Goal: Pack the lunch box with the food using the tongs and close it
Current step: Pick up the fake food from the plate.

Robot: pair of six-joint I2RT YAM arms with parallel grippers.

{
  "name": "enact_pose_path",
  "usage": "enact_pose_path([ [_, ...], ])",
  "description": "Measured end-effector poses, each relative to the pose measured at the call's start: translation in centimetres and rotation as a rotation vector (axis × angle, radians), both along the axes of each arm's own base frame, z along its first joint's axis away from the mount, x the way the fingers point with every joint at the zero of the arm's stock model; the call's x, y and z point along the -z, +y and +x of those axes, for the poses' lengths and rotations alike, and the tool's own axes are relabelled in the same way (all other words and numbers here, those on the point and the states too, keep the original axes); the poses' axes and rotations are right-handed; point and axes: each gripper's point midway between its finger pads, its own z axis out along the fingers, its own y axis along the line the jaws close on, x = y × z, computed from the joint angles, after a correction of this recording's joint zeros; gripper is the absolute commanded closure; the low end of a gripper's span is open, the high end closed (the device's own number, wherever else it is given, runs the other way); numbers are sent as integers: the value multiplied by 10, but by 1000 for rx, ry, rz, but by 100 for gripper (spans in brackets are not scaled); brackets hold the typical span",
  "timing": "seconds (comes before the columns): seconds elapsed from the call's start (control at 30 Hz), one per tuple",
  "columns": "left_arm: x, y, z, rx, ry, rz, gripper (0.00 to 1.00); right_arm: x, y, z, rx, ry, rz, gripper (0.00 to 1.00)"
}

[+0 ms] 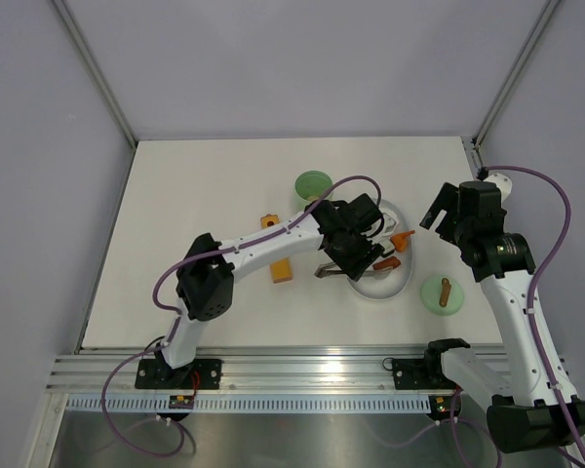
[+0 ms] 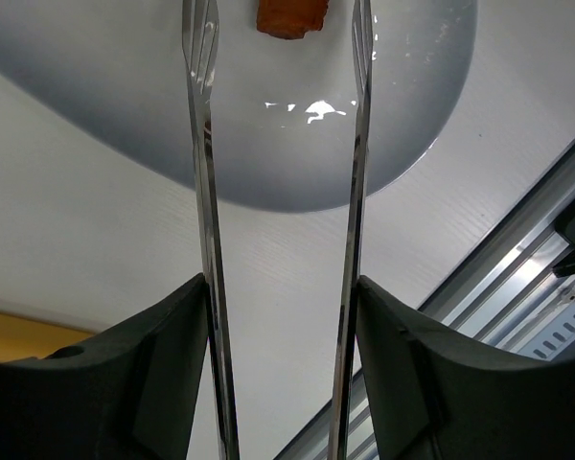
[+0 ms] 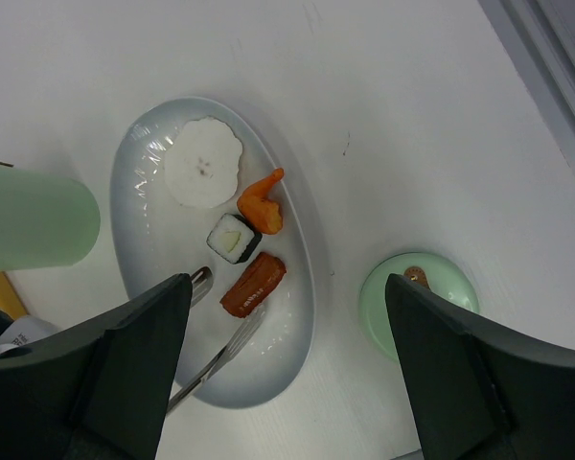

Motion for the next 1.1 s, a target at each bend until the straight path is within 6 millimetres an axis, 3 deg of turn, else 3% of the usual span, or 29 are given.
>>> enact_pose_path([
  [0.37,4,-4,1,10,-2,5,51,0,0,0,1,1,2,10],
  [0.63,5,-5,-1,24,-12,11,76,0,0,0,1,1,2,10],
  [0.8,3,1,-3,29,-18,17,81,0,0,0,1,1,2,10],
  [1.1,-32,25,-12,17,-61,-11,91,-2,4,3,-5,-14,20,10],
])
